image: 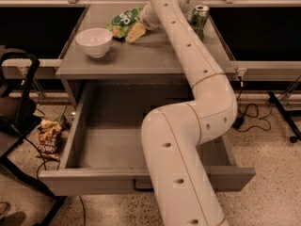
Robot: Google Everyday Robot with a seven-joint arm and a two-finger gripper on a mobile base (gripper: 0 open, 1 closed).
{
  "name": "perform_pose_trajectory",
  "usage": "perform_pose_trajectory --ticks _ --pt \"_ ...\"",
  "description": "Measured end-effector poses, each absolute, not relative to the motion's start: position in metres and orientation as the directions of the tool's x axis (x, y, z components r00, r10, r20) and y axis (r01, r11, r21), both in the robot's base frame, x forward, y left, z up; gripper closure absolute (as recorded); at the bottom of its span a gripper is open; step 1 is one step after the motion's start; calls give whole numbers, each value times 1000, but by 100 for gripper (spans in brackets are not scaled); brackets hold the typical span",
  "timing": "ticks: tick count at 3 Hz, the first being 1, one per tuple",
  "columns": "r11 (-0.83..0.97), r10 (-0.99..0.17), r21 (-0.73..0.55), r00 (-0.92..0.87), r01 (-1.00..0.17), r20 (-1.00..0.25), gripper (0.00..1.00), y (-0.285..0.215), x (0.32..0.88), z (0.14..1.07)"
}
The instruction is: Place green rice chip bag into top drawer
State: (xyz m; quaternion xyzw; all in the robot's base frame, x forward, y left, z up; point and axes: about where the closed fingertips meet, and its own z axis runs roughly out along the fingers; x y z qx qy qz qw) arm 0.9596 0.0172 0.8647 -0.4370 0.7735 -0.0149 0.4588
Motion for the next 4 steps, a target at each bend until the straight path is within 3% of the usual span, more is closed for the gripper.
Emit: perform_pose_trajectory --ticks 4 --pt "683 -593 -325 -237 -654 -769 0 42 964 855"
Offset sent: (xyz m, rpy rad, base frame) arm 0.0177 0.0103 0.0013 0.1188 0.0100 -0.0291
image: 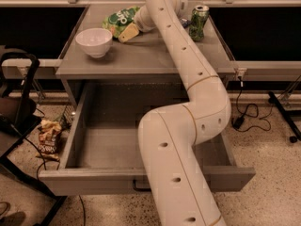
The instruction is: Place green rice chip bag into top drawer
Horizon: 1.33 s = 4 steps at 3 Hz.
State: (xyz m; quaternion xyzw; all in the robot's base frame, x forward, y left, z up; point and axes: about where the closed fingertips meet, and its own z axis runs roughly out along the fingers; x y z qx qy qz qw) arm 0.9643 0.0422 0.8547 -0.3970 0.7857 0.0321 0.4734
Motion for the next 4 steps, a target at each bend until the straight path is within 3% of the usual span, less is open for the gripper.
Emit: perform_pose_trajectory --ticks 1,2,4 --pt "683 -593 -325 -237 -654 -769 0 42 964 855" --pt "683 -593 -325 -237 -654 -769 18 42 964 855" --pt "683 -594 -325 -237 -654 -769 64 42 964 854"
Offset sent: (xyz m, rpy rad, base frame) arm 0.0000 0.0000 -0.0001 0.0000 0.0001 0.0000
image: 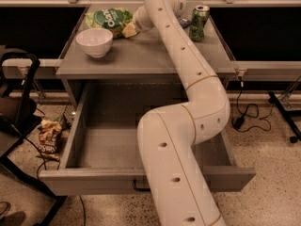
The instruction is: Place green rice chip bag into top drawer
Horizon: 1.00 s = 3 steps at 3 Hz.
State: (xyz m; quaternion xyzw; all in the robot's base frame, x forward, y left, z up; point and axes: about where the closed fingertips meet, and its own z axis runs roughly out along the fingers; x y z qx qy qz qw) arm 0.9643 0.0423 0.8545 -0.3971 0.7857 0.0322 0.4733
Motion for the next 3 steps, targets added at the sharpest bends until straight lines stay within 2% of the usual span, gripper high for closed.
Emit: perform_pose_trajectory --ticks 1,2,3 --pt "683 -594 -325 -237 -654 -769 89 42 964 854" --pt "683 -594 -325 -237 -654 -769 100 42 964 854" --pt "683 -594 -325 -237 -655 -769 97 42 964 854"
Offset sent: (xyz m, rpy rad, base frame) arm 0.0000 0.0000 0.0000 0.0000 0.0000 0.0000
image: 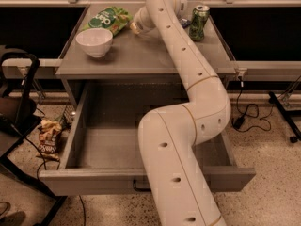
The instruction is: Place green rice chip bag into top drawer
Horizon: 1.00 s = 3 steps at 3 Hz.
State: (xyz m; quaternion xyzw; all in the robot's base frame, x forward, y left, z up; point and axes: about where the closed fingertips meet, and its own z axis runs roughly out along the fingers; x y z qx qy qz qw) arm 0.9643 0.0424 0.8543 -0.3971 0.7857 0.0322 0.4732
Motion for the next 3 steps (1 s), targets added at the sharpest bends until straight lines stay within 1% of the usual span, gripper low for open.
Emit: perform_pose_trajectory --ticks 1,2,3 --pt "682 -594 -326 -236 -655 -769 73 42 964 854" --pt "643 -628 -369 -185 -671 -756 50 50 959 871" --pt "636 -613 -385 -136 -669 -778 26 63 951 912"
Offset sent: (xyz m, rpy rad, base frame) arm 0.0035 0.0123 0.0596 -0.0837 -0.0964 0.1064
